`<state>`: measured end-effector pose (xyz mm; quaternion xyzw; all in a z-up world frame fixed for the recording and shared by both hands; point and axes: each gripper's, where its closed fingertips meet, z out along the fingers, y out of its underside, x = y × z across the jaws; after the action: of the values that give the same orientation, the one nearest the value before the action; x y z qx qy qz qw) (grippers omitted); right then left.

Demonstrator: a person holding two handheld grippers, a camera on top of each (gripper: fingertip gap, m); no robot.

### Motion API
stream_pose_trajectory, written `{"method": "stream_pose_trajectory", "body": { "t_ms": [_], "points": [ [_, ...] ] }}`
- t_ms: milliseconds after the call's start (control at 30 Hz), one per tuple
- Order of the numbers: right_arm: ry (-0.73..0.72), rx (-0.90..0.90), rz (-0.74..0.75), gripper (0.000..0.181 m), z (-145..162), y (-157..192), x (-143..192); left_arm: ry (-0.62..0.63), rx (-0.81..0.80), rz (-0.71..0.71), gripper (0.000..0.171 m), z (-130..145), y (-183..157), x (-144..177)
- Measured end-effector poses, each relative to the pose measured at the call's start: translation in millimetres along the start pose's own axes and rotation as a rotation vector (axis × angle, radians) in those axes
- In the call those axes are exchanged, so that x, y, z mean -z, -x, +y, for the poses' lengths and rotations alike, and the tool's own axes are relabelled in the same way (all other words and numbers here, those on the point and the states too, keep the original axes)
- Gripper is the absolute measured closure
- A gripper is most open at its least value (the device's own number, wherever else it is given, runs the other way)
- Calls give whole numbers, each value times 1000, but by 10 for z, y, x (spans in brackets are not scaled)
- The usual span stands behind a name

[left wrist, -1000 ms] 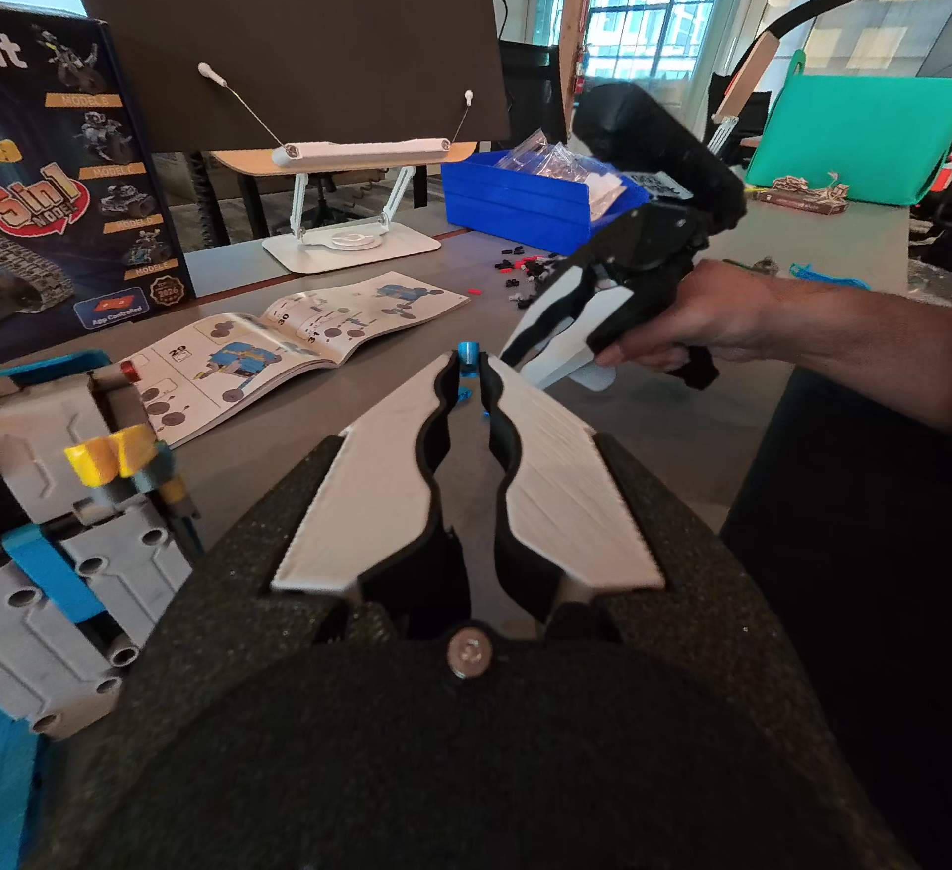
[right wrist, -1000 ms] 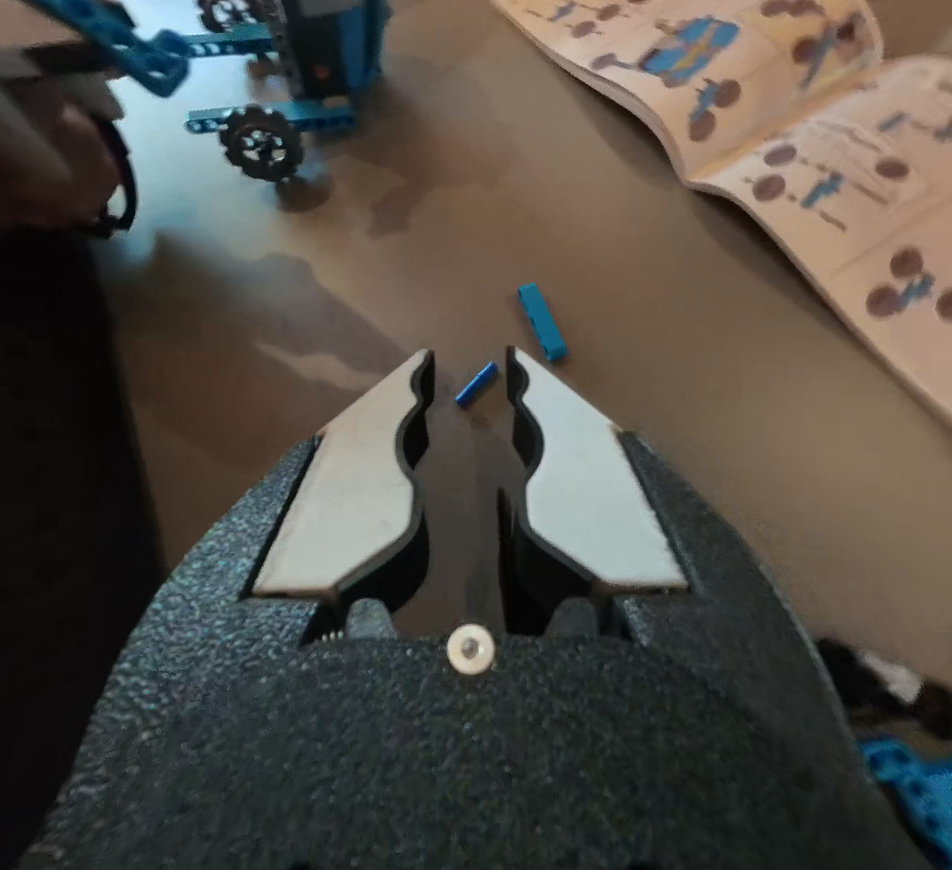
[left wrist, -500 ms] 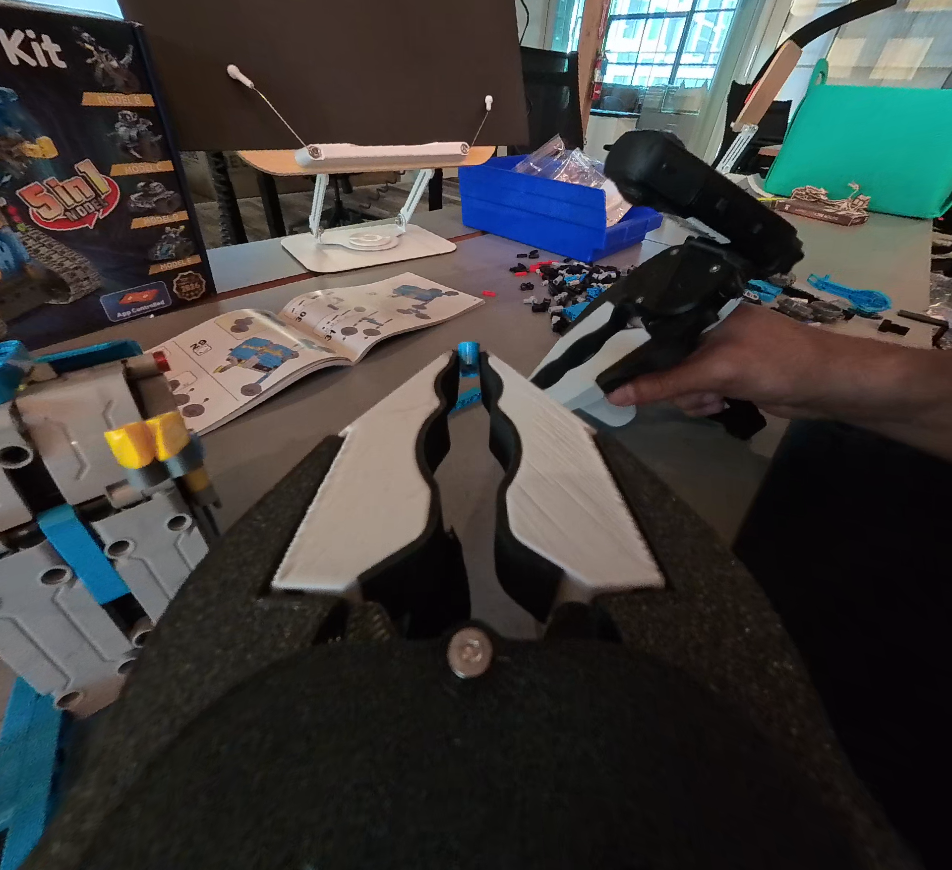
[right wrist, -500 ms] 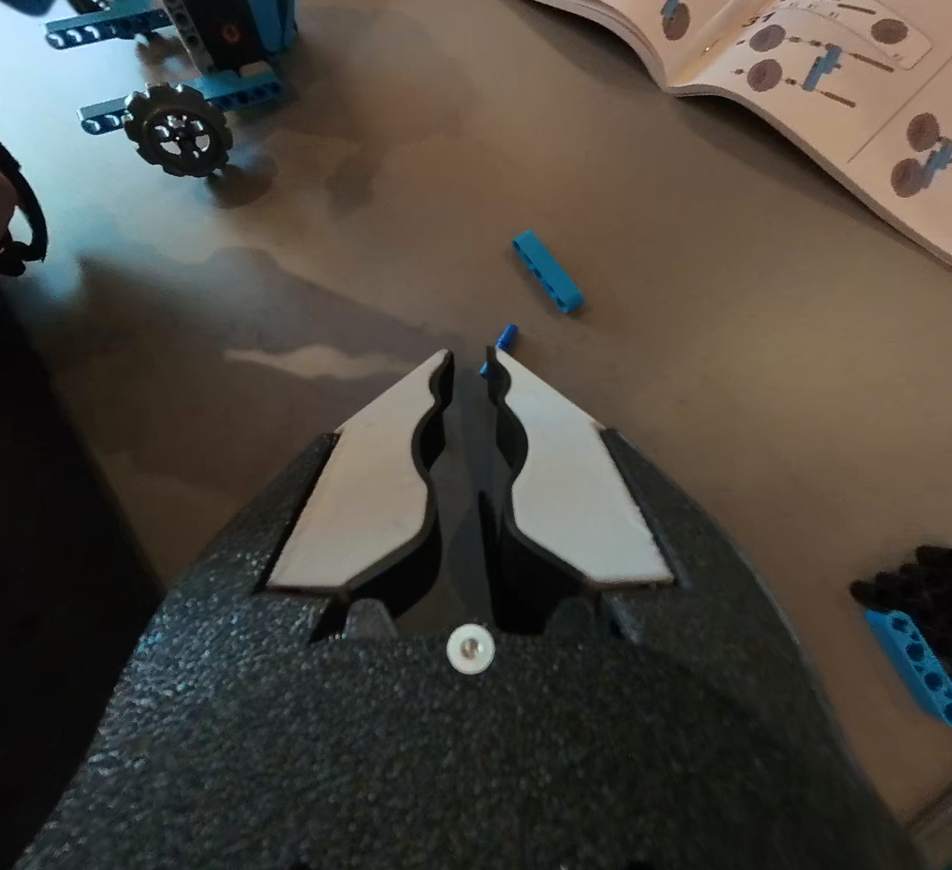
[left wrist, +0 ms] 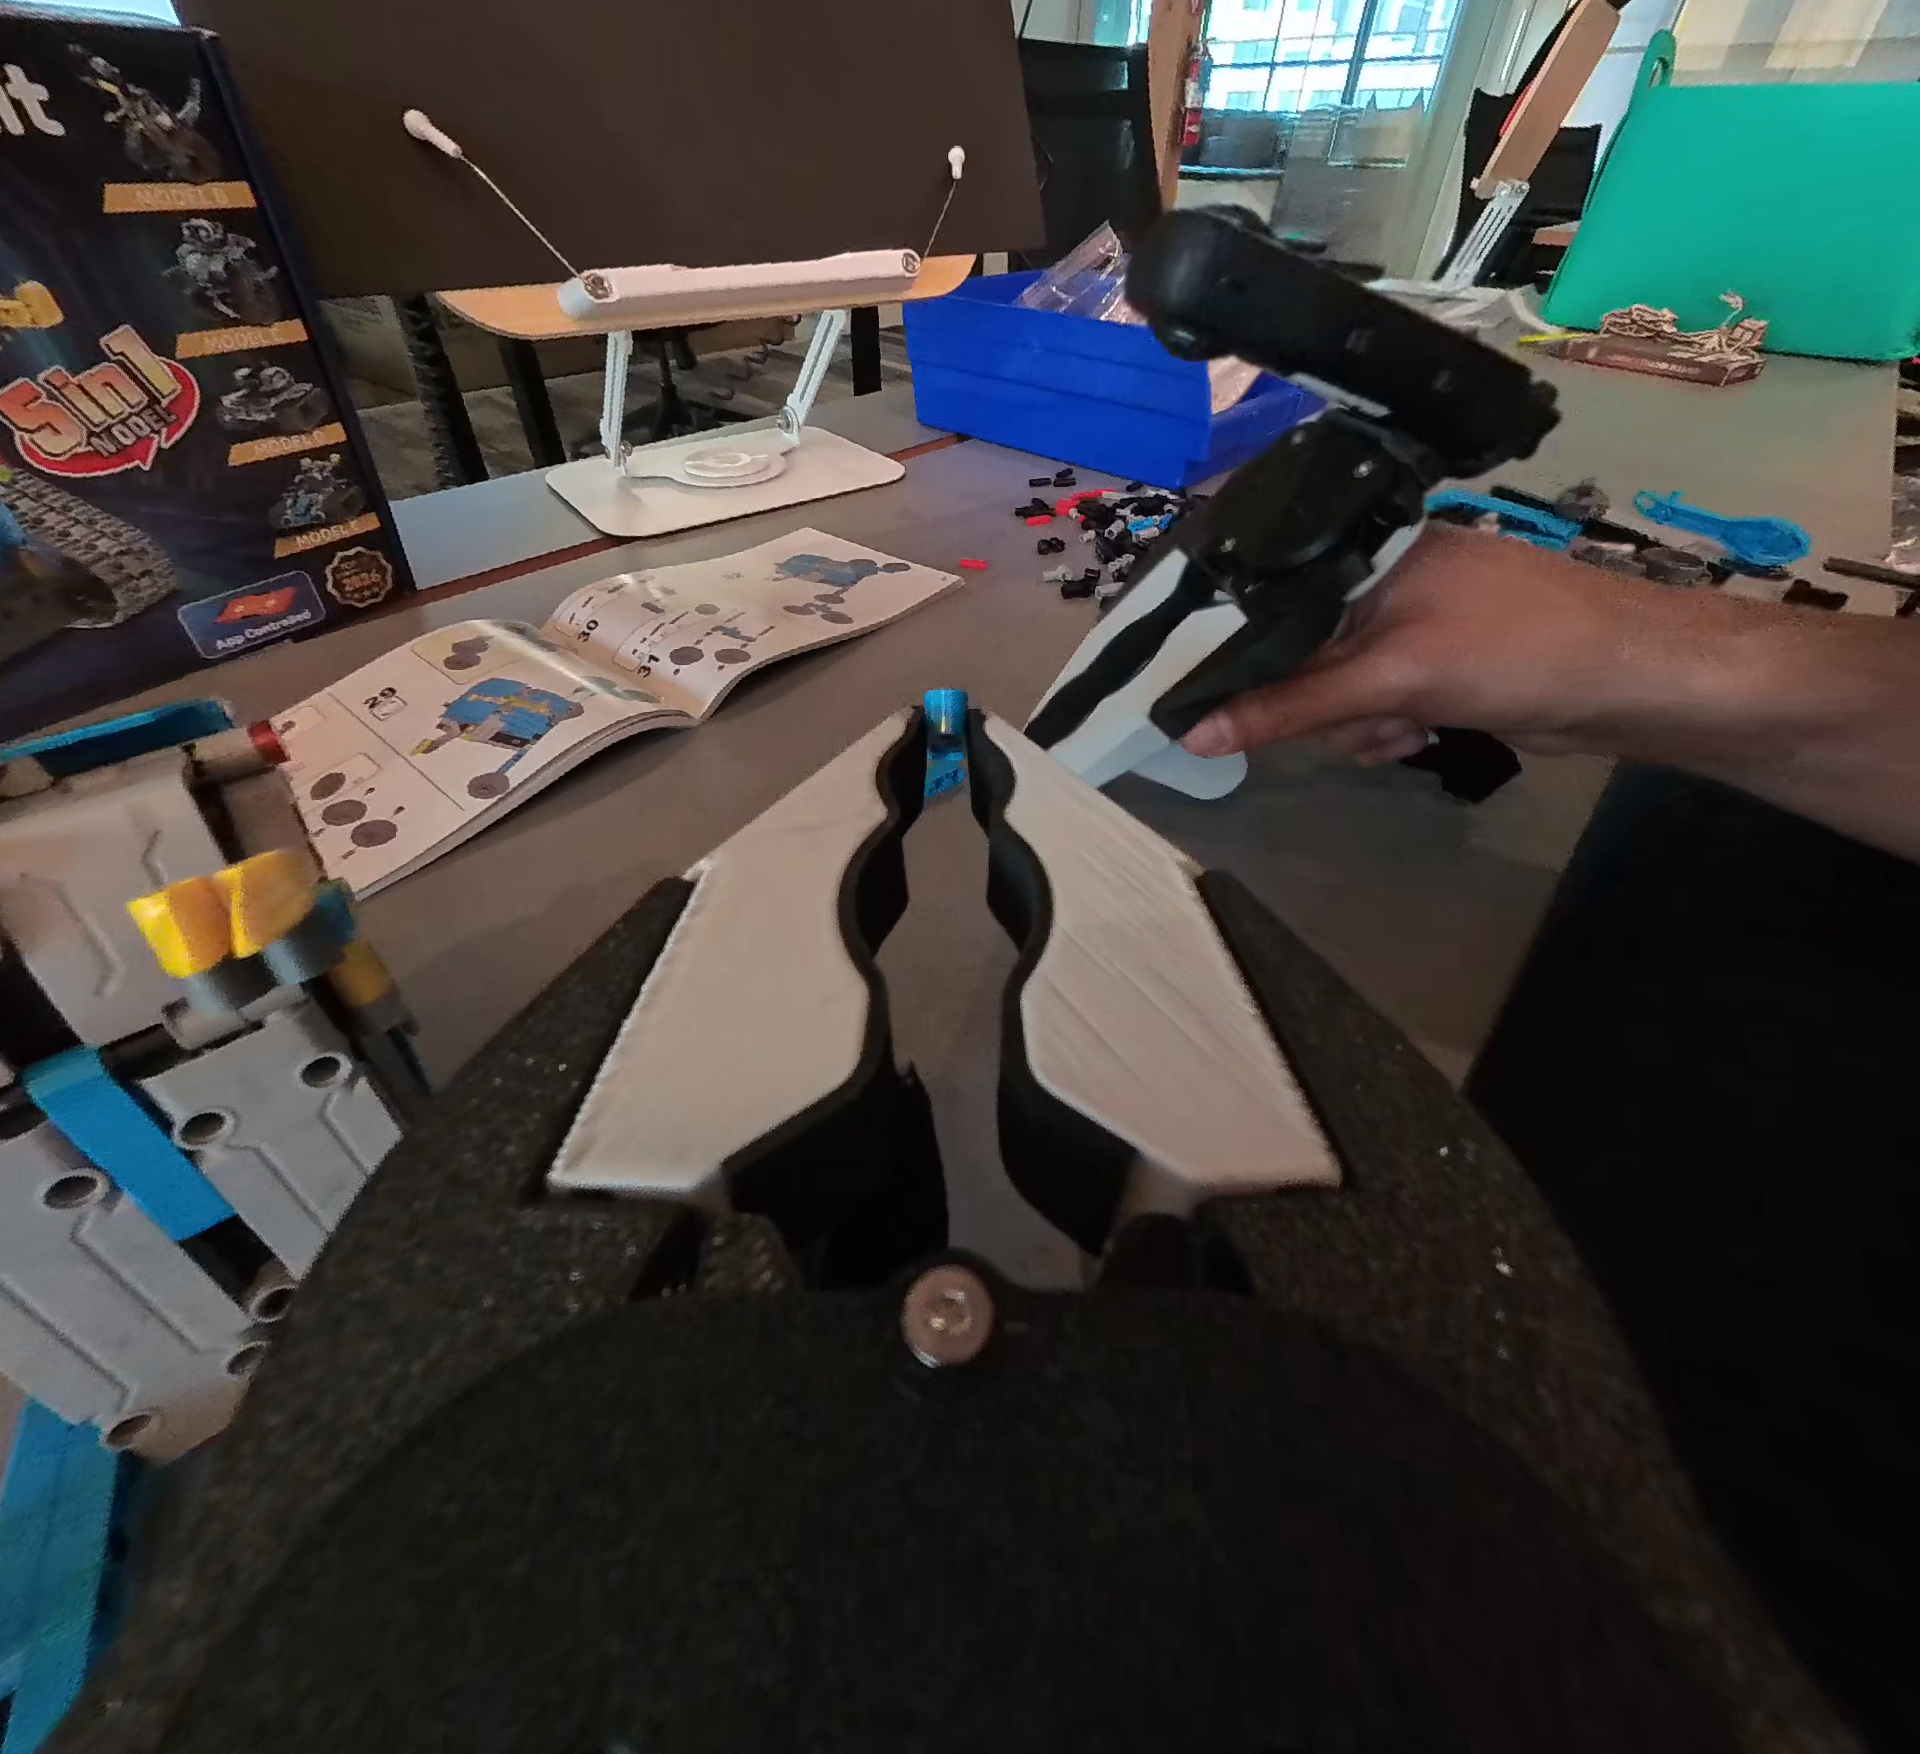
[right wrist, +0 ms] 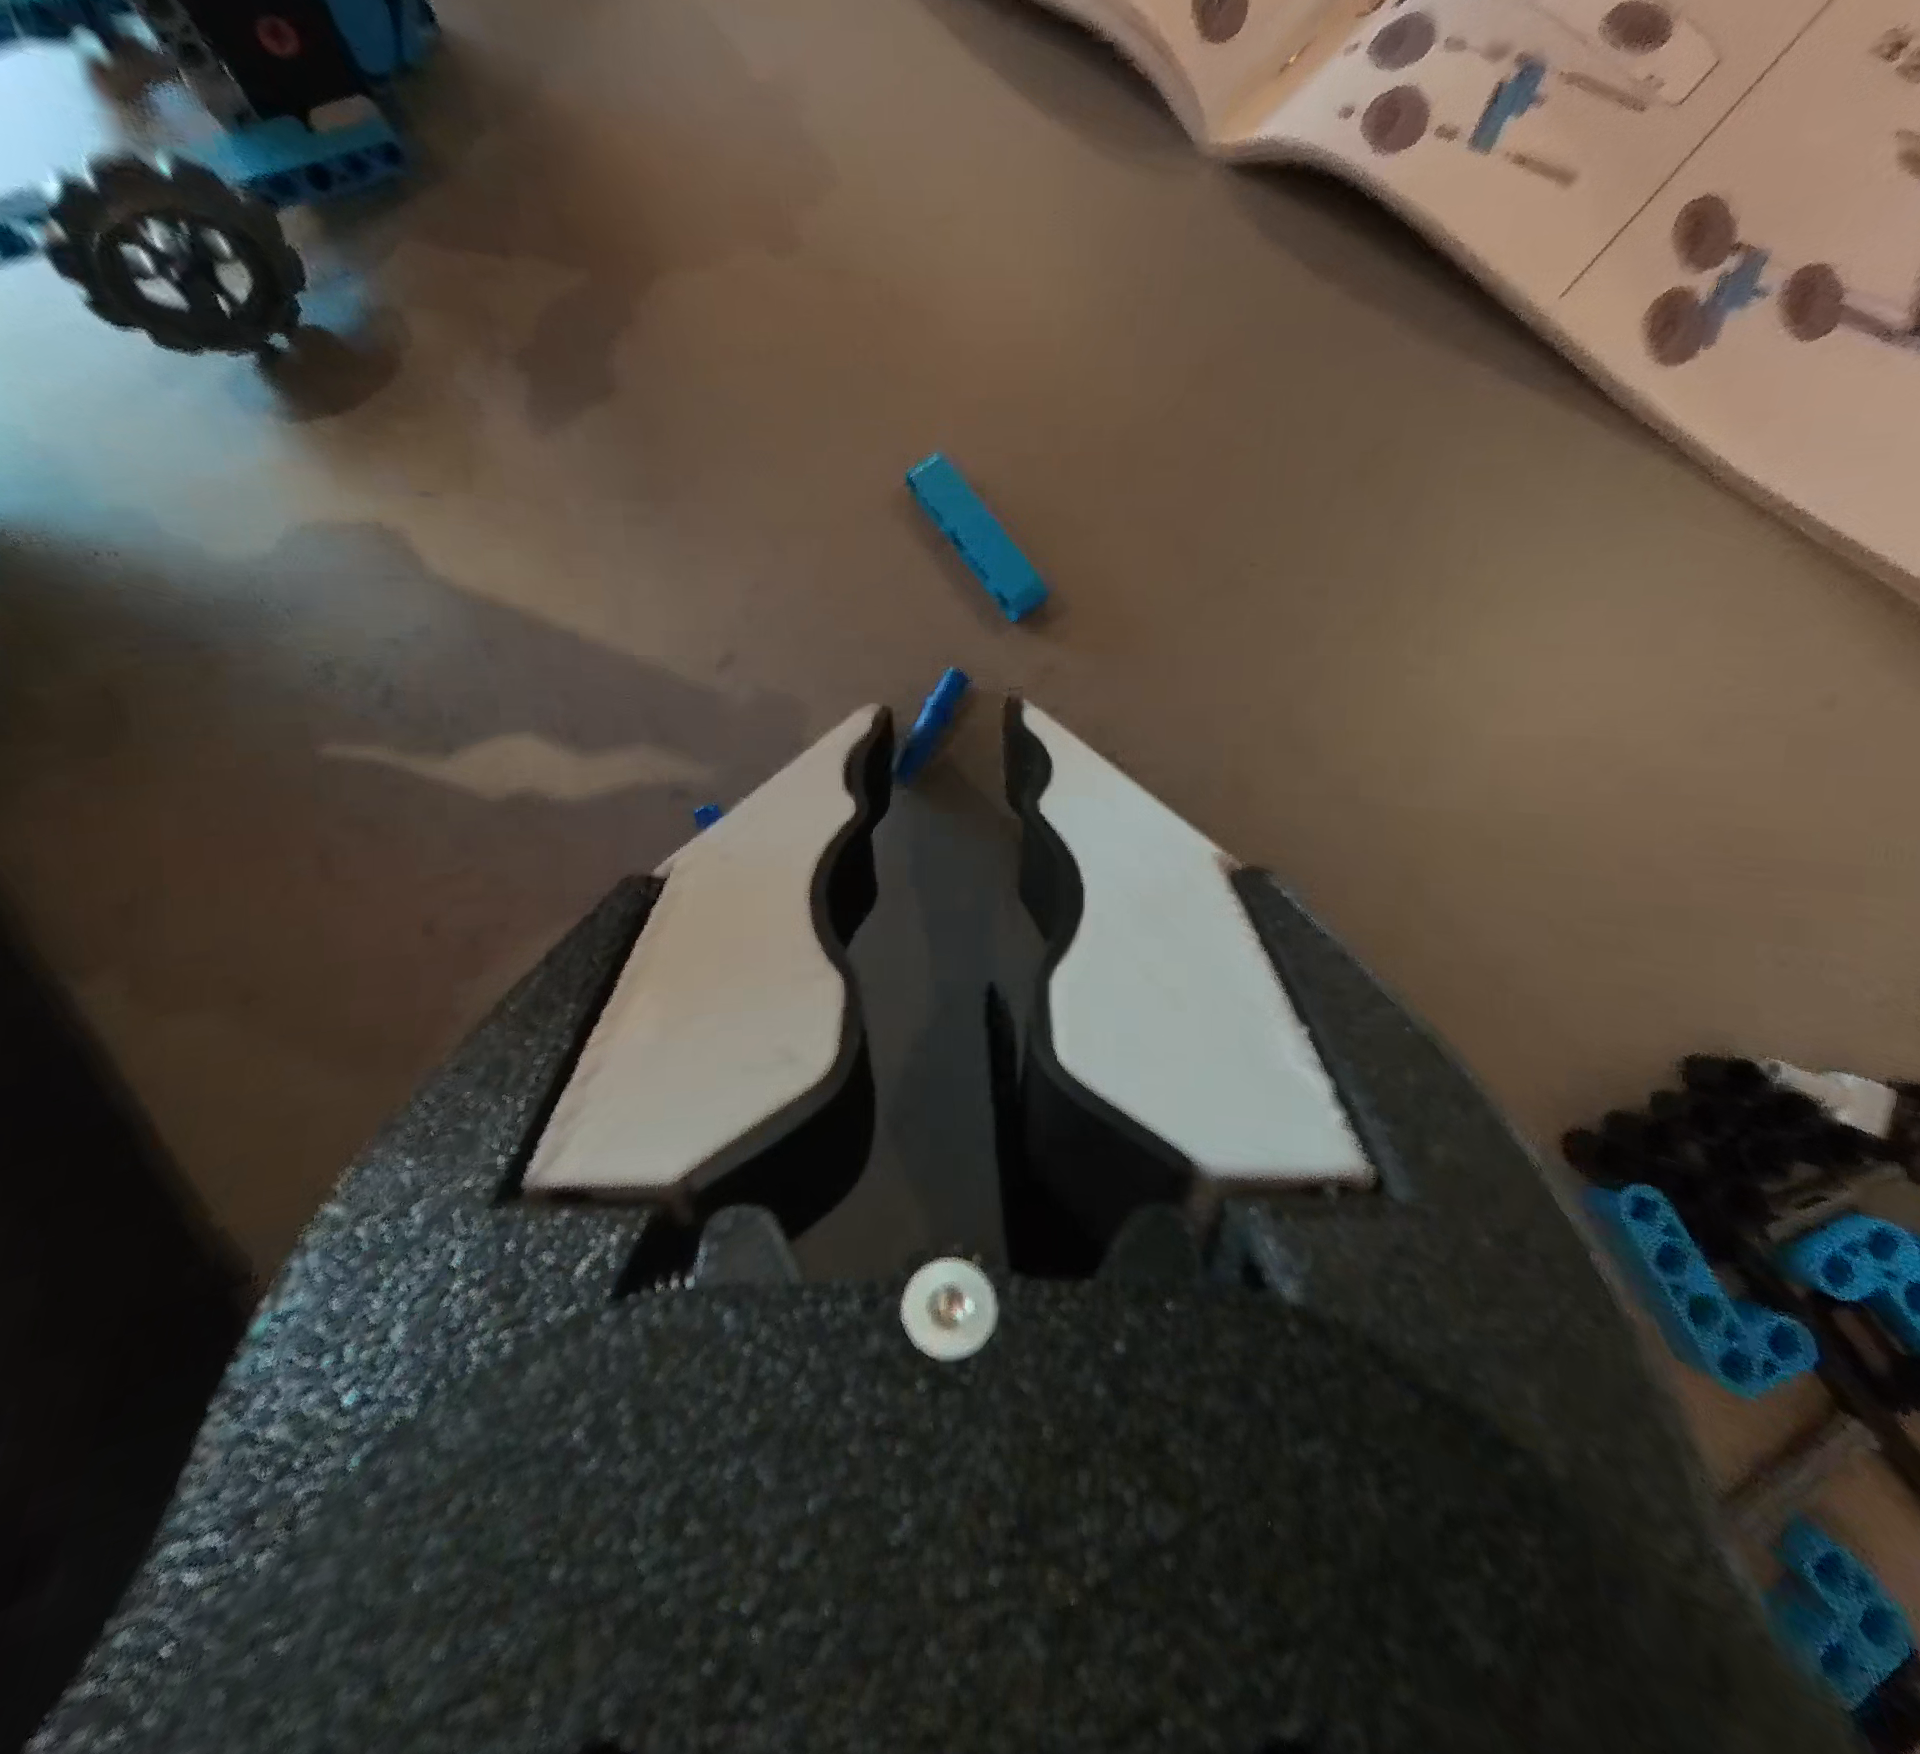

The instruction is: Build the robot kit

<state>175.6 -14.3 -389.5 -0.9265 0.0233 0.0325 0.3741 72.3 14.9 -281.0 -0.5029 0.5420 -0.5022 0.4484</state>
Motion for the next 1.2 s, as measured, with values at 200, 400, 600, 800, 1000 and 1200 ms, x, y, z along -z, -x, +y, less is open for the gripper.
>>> {"method": "stream_pose_trajectory", "body": {
  "t_ms": [200,400,600,800,1000,1200],
  "points": [
    [112,121,19,166,24,70,-28,5,-43,0,165,4,-47,0],
    [174,180,-40,178,-16,174,-44,62,-82,-34,165,92,-31,-37],
    [-473,-73,-689,178,-793,1048,595,90,-58,-73,165,136,50,-34],
    [-514,-16,-665,177,-758,1270,555,45,-83,-74,165,49,4,20],
    [-470,18,-627,177,-687,1312,450,78,-109,-74,165,106,-22,15],
    [-392,144,-535,177,-549,1283,329,167,-273,-95,165,241,-93,-44]
  ]
}}
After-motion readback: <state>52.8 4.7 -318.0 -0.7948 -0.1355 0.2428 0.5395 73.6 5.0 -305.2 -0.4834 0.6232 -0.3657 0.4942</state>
